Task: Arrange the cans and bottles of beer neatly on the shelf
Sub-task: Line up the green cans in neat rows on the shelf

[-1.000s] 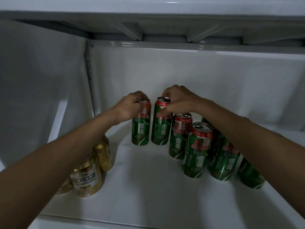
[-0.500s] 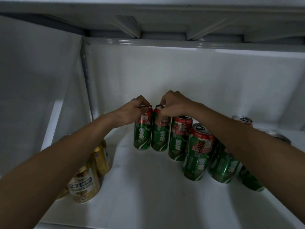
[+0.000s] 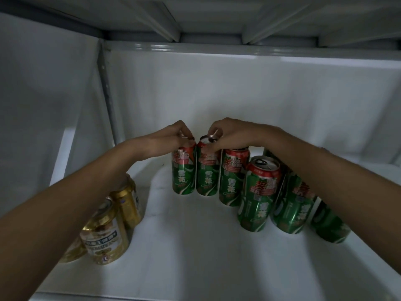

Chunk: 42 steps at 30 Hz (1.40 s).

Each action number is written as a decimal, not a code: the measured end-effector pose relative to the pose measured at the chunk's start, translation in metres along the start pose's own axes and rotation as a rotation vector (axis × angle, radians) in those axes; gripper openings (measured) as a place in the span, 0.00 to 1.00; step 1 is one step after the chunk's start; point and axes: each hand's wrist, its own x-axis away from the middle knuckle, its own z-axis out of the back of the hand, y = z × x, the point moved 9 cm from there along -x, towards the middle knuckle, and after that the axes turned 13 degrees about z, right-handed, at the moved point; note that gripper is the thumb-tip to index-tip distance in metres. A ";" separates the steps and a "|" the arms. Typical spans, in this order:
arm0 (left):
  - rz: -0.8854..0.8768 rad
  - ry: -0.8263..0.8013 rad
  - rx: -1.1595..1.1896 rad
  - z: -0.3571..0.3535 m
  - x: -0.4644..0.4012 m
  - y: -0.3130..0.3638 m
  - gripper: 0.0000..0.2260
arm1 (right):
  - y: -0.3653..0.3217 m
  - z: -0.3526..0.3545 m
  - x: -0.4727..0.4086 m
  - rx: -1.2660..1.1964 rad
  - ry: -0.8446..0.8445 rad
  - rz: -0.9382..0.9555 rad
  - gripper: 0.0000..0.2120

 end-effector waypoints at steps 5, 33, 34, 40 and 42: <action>-0.042 0.004 -0.106 0.001 0.000 0.006 0.11 | 0.022 0.021 0.033 -0.216 0.022 0.003 0.32; -0.517 0.129 -0.932 -0.078 0.021 0.103 0.34 | 0.077 0.050 0.123 0.081 -0.129 -0.152 0.30; -0.505 0.113 -0.940 -0.083 0.017 0.103 0.36 | 0.081 0.046 0.124 0.073 -0.142 -0.163 0.32; -0.462 0.108 -0.848 -0.087 0.003 0.099 0.32 | 0.091 0.040 0.104 0.116 -0.127 -0.170 0.39; -0.462 0.118 -0.843 -0.087 0.003 0.101 0.32 | 0.092 0.038 0.100 0.179 -0.134 -0.150 0.39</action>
